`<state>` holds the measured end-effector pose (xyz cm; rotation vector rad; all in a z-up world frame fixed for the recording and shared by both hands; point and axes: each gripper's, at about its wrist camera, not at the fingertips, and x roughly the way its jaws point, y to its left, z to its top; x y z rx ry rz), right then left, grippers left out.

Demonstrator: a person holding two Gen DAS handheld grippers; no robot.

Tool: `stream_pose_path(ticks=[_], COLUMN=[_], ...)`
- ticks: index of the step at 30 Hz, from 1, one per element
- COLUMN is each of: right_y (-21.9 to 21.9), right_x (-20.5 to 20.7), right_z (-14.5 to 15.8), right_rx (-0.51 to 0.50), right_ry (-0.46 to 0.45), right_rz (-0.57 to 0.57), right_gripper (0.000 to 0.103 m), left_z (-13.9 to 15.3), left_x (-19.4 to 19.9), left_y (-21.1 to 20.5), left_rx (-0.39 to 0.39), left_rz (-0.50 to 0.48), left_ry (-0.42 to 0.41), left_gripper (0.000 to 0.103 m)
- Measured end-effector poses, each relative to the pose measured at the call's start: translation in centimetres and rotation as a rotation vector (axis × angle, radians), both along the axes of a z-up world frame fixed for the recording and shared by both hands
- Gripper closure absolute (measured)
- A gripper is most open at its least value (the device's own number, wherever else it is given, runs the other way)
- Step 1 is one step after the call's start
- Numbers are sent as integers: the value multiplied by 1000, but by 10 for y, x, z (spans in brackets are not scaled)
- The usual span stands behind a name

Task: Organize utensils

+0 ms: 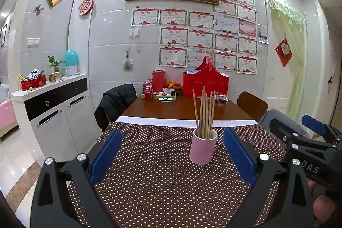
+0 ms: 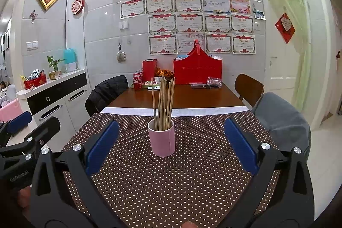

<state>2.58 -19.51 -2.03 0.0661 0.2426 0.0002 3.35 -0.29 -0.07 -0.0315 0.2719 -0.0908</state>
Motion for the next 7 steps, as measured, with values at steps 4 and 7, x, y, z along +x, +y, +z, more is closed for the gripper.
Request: stream_pose_path(ticks=[4,7], right_y=[1,1], right_x=[0,0], right_z=[0,1], right_rx=[-1,0], right_ry=[1,0], right_rz=[5,8], right_gripper=[6,6], left_z=[-1,-1], left_x=[3,3], left_y=[2,4], left_rx=[-5,-5], left_rz=[19,35], left_ry=[14,13], left_gripper=[8,8])
